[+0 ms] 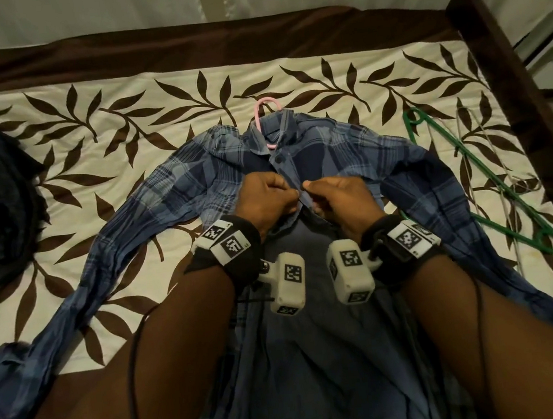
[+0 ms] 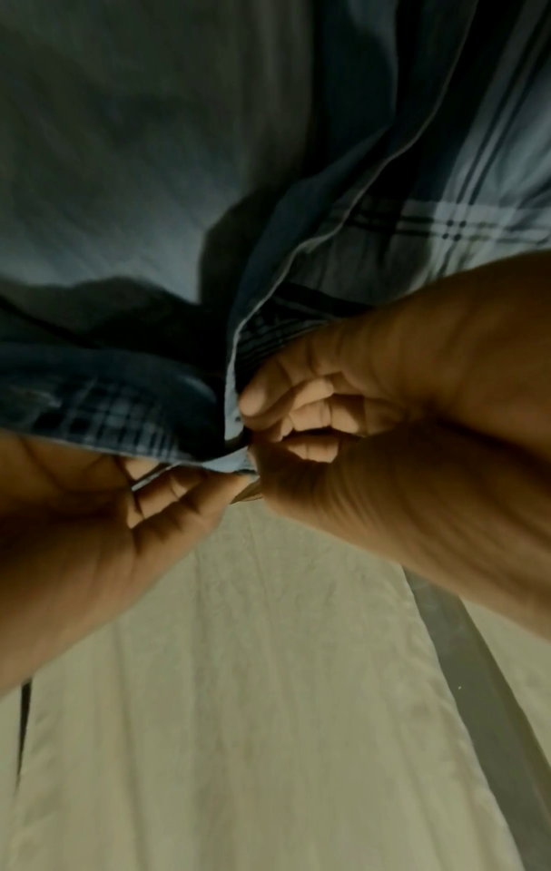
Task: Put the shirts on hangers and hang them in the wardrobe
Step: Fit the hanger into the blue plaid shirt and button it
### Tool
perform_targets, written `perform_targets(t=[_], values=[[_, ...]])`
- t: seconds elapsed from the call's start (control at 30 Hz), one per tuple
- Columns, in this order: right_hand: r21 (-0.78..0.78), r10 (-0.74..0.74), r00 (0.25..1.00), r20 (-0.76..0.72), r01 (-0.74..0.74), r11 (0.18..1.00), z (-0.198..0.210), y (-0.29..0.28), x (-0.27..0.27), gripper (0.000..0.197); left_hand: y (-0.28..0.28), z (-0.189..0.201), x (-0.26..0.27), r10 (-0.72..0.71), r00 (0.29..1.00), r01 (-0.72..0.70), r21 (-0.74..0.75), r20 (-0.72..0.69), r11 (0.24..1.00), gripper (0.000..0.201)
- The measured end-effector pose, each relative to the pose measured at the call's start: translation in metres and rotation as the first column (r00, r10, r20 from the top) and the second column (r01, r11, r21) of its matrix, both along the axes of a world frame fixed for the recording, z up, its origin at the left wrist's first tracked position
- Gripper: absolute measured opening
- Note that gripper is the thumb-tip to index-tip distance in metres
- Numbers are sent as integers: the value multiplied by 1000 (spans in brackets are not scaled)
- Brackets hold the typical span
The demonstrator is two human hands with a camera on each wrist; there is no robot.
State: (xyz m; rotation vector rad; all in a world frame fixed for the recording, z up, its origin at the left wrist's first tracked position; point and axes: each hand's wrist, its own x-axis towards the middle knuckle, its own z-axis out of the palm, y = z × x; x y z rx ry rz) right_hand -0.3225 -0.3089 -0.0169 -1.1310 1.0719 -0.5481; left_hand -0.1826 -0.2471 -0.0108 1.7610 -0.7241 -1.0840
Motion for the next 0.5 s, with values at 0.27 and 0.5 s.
perform_targets(t=[0.27, 0.5], values=[[-316, 189, 924, -332, -297, 901, 8, -4, -14, 29, 7, -2, 3, -7, 955, 16, -28, 298, 999, 9], [-329, 69, 385, -920, -857, 398, -3, 15, -64, 28, 58, -16, 20, -418, 697, 278, 317, 583, 907, 19]])
